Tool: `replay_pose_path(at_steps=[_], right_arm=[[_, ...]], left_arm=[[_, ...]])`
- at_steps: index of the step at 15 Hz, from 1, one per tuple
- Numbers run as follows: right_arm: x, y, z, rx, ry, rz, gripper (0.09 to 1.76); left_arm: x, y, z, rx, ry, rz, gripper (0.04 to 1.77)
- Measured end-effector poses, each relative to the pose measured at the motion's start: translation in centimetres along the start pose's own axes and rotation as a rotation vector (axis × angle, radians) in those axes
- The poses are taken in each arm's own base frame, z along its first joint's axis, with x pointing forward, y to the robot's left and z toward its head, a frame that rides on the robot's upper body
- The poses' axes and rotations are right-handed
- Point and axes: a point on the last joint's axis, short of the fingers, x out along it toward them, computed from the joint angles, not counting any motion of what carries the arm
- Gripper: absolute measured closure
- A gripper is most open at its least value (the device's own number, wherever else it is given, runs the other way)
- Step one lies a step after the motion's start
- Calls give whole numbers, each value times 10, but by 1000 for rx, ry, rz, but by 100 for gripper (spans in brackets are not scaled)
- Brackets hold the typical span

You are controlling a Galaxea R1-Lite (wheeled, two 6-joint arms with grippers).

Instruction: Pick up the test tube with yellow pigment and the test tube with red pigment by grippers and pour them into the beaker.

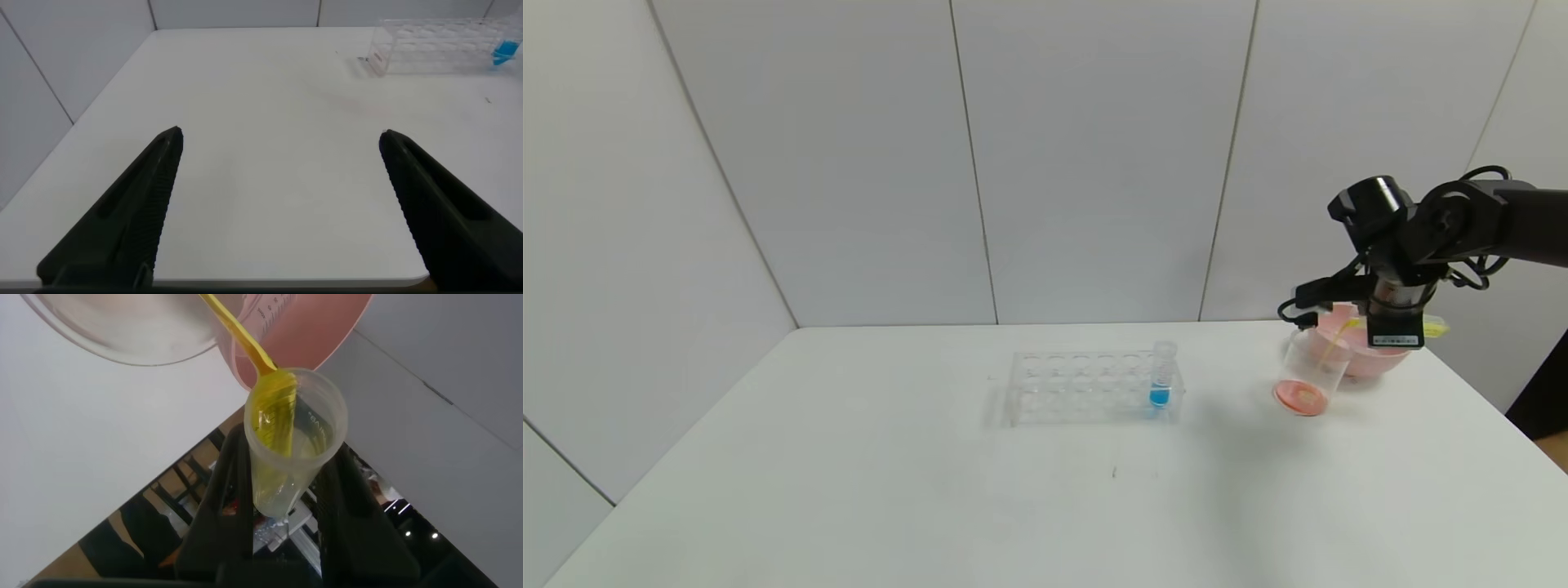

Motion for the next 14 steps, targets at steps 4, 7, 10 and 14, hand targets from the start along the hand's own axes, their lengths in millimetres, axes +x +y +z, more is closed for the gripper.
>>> replay_pose_path(at_steps=[4,7,10,14], right_arm=[[-2,-1,1,-43,39,-22,135],[-5,0,4,-67,57,-35,135],[-8,1,9,-81,68,-48,135],[-13,-1,17,-153,153,-118,135]], left_arm=[[0,0,0,0,0,0,9],[0,0,0,0,0,0,9],[0,0,0,-1,0,0,9],[0,0,0,0,0,0,9]])
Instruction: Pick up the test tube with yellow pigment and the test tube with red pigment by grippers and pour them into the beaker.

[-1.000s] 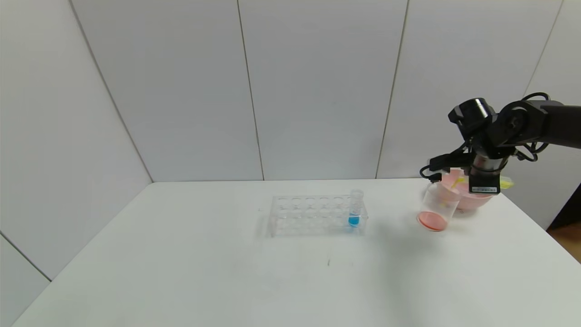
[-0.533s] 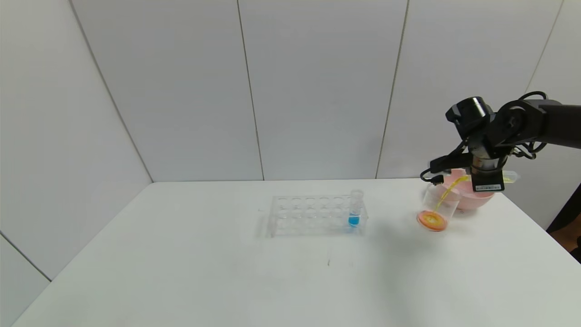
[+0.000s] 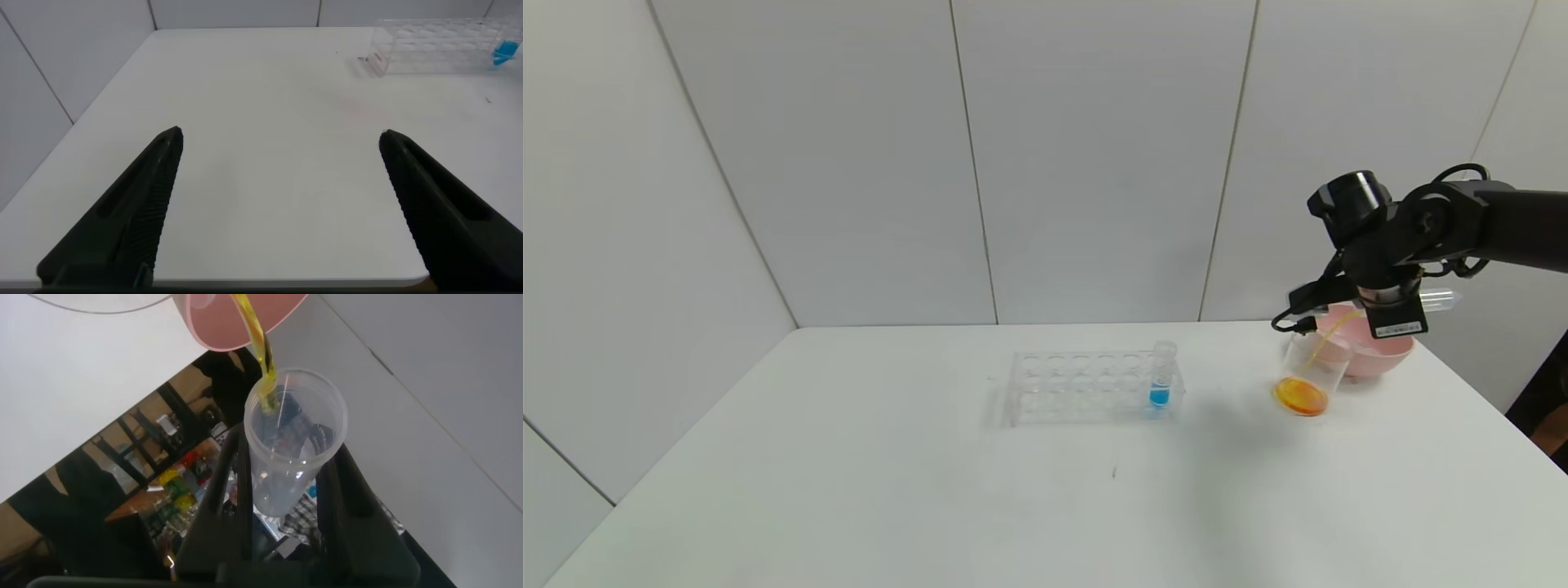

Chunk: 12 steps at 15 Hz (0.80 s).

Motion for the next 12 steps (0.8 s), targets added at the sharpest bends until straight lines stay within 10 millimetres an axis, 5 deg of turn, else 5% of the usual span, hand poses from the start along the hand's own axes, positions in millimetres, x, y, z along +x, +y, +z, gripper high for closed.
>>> replay_pose_path(at_steps=[12], right_arm=[[-12,2,10,-128,52,-24,135]], left_arm=[[0,0,0,0,0,0,9]])
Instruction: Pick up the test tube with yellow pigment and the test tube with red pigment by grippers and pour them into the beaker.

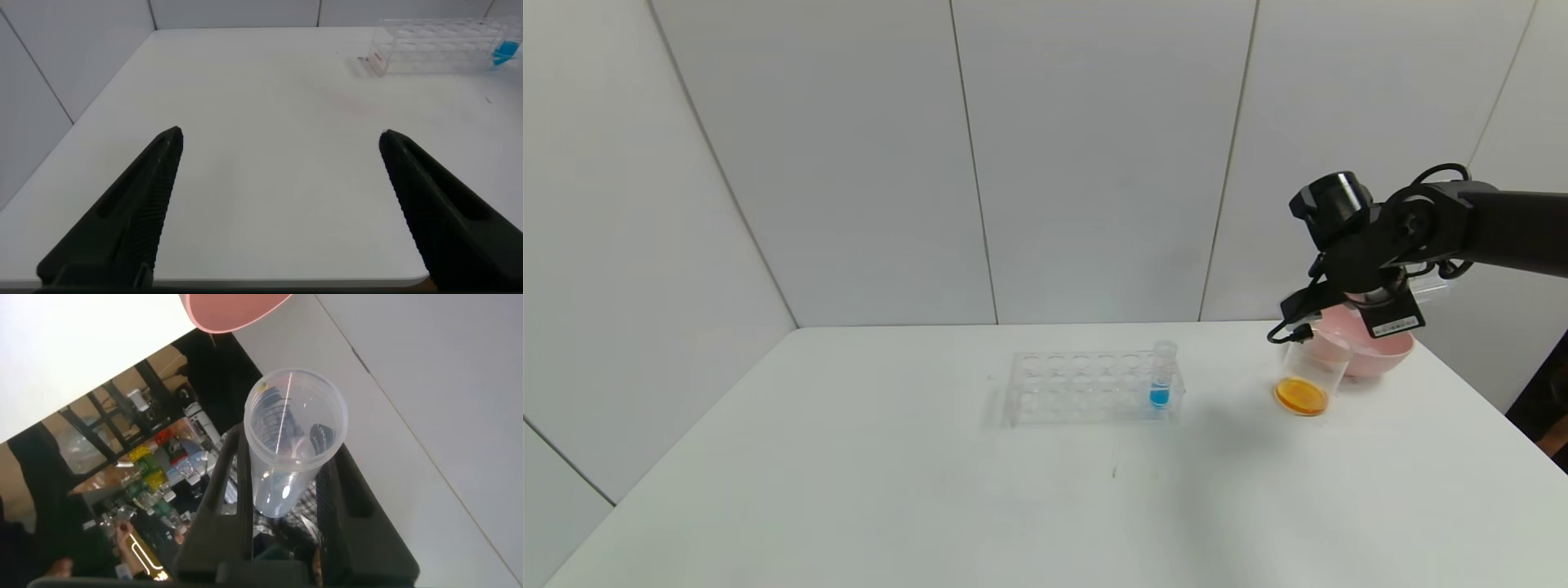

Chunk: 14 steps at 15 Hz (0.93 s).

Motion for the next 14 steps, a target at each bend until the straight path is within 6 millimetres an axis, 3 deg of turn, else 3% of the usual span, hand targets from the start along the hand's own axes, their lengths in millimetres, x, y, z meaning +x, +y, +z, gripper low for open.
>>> replay_pose_path(at_steps=[10,14], right_arm=[[0,0,1,7,-2,0,135],[0,-2,-5,124,-26,-4,135]], left_arm=[[0,0,0,0,0,0,9],[0,0,0,0,0,0,9]])
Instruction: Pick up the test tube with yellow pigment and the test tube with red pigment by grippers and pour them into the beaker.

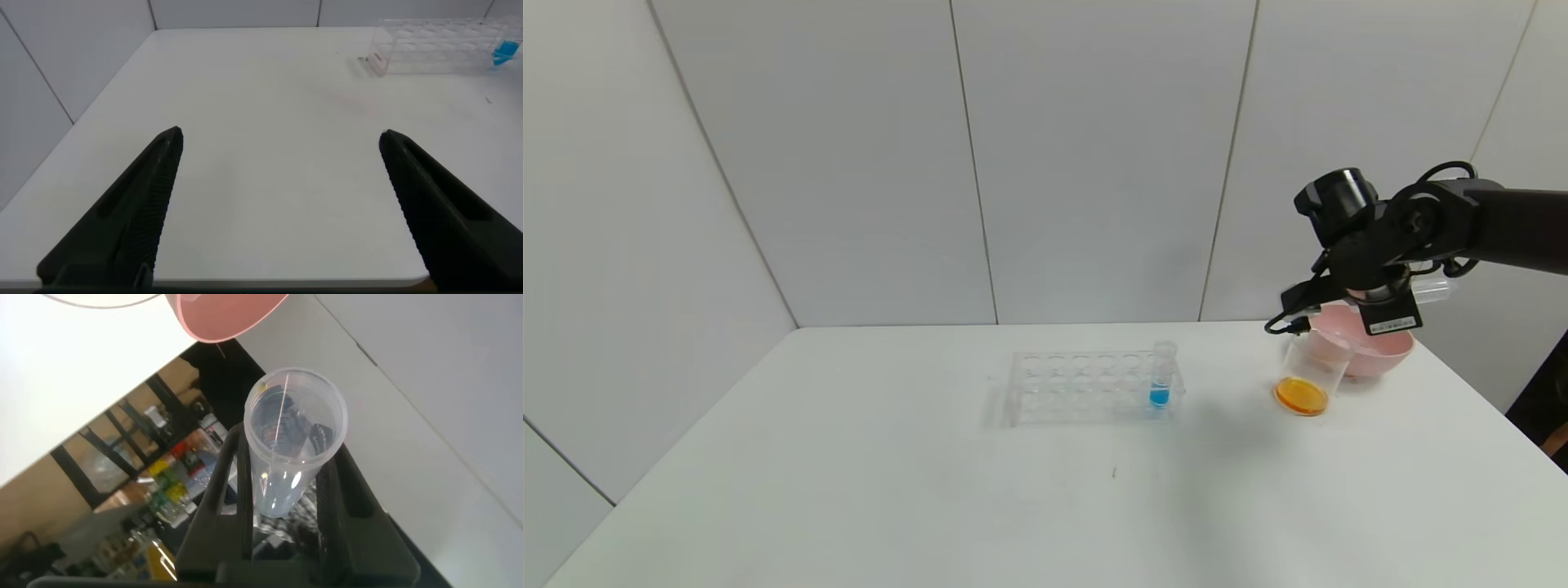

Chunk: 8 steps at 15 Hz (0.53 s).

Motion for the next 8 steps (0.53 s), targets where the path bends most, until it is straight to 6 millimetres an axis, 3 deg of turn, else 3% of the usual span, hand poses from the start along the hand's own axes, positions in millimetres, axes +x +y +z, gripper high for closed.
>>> replay_pose_path(at_steps=[5,8], right_arm=[[-4,4,-5,373,-130,61,135],[-4,11,-11,592,-295,197,135]], left_arm=[[0,0,0,0,0,0,9],[0,0,0,0,0,0,9]])
